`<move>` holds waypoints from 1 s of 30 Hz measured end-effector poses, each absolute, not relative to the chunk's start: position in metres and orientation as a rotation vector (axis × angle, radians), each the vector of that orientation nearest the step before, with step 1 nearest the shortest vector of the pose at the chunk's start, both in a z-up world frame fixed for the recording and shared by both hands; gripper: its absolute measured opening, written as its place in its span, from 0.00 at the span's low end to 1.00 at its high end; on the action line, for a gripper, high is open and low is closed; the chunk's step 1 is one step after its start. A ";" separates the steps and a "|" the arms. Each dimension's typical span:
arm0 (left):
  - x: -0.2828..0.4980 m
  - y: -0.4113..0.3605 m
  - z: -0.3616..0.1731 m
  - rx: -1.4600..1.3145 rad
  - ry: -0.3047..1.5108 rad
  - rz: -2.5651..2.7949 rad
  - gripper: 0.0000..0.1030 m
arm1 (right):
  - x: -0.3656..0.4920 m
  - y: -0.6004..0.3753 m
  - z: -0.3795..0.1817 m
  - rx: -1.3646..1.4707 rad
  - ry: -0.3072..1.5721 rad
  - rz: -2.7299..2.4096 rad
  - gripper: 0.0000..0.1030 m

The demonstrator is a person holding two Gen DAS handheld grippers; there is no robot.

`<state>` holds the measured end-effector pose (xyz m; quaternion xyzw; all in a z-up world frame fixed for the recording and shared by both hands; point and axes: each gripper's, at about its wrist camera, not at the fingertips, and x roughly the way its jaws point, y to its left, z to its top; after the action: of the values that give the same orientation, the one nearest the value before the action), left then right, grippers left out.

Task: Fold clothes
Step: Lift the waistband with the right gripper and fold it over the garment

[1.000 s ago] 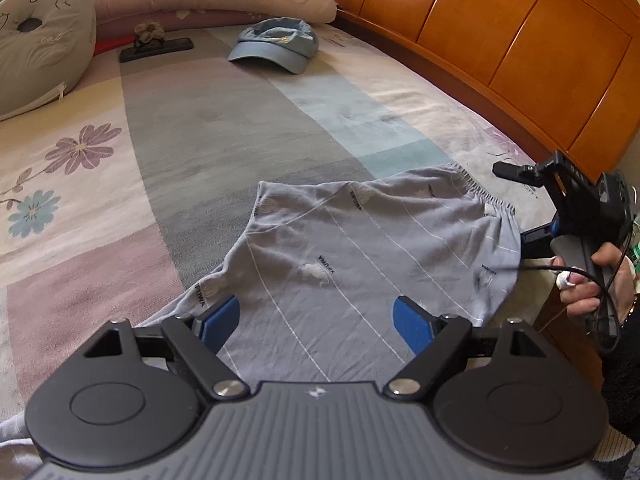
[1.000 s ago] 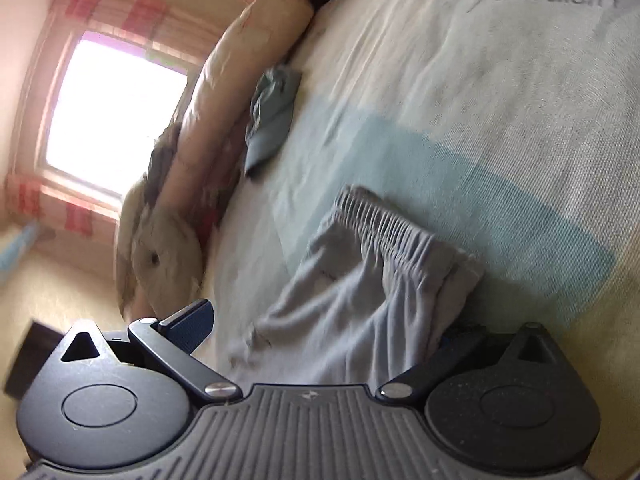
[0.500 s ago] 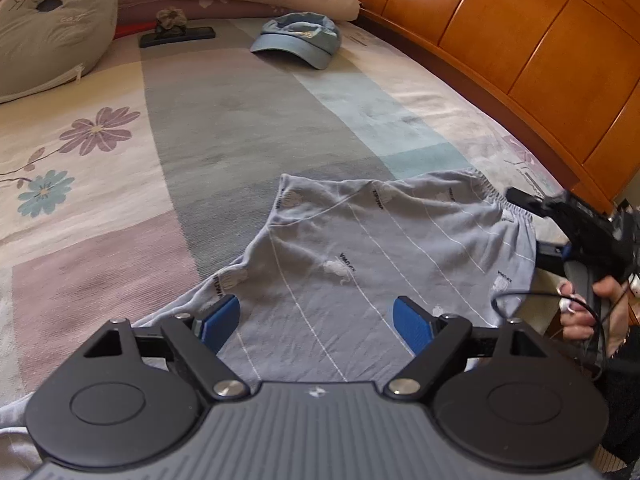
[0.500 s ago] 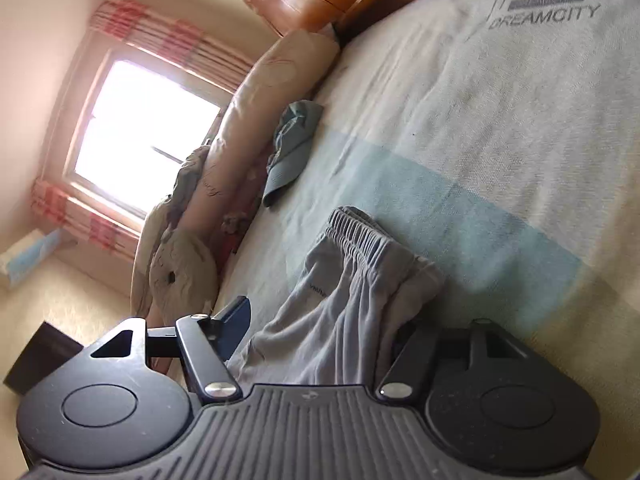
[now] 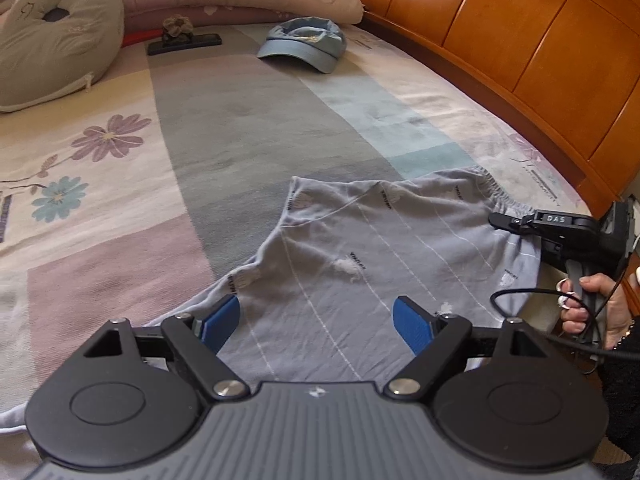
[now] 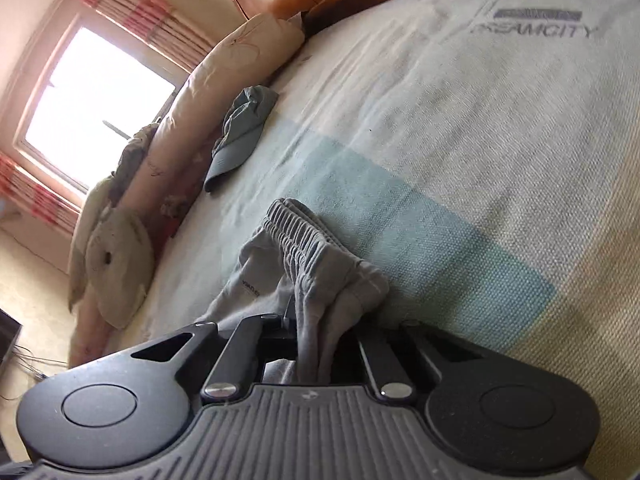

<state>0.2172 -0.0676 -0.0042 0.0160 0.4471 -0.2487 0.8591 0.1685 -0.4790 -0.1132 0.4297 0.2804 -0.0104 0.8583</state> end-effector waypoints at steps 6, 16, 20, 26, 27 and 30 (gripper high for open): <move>0.213 -0.065 -0.001 0.027 0.934 -0.450 0.82 | 0.171 -0.478 -0.106 0.881 0.622 -0.026 0.08; 0.197 -0.060 0.017 0.037 0.902 -0.389 0.82 | 0.174 -0.456 -0.074 0.663 0.663 -0.003 0.13; 0.187 -0.043 0.021 0.023 0.893 -0.351 0.82 | 0.177 -0.442 -0.057 0.575 0.667 0.004 0.12; 0.173 -0.009 0.023 0.017 0.883 -0.345 0.82 | 0.179 -0.412 -0.030 0.443 0.664 0.016 0.12; 0.171 -0.003 0.024 0.019 0.879 -0.348 0.82 | 0.179 -0.406 -0.025 0.421 0.660 0.019 0.12; 0.166 0.017 0.024 0.011 0.862 -0.373 0.82 | 0.179 -0.383 -0.011 0.363 0.647 0.029 0.12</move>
<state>0.1658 0.0175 0.0245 0.0051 0.4155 -0.1795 0.8917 0.1791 -0.3830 -0.0111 0.1772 0.3162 0.0144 0.9319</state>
